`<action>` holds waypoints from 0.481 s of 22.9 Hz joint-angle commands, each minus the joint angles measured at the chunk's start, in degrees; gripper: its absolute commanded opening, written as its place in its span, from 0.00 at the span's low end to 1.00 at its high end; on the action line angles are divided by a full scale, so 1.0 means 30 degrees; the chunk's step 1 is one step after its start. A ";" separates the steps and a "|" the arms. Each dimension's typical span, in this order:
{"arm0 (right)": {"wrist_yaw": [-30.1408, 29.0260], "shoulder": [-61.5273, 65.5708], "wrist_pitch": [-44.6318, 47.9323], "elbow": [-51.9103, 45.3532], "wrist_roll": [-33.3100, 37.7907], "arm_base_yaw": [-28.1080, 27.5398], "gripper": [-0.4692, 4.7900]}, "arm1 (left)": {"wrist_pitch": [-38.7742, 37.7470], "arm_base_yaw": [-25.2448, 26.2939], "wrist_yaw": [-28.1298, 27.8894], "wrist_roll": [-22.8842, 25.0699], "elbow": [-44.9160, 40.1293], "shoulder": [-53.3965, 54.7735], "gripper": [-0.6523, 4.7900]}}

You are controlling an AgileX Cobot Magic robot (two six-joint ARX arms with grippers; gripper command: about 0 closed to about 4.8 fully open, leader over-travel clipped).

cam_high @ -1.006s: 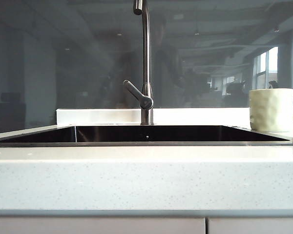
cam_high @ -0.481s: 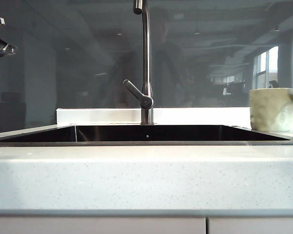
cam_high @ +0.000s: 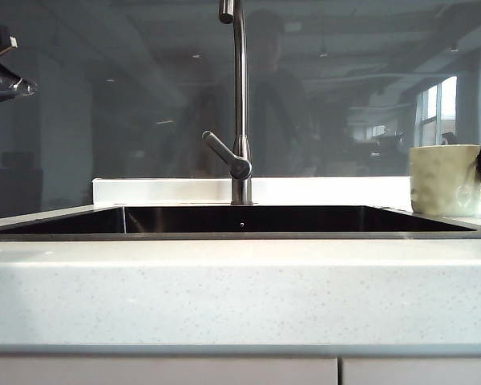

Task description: Pick up the mug next to the sink, go to the faucet to get some water, pour the water into the sink, and finally put the mug back to its place.

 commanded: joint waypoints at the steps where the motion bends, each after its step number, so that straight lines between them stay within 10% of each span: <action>1: -0.0015 0.0138 0.0809 0.0350 -0.0066 0.0000 0.43 | 0.0357 0.0000 0.0000 0.0066 0.0080 0.0000 0.11; 11: -0.0095 0.0197 0.1260 0.0481 -0.0036 0.0000 0.08 | 0.0393 0.0000 0.0000 0.0066 0.0211 0.0459 0.11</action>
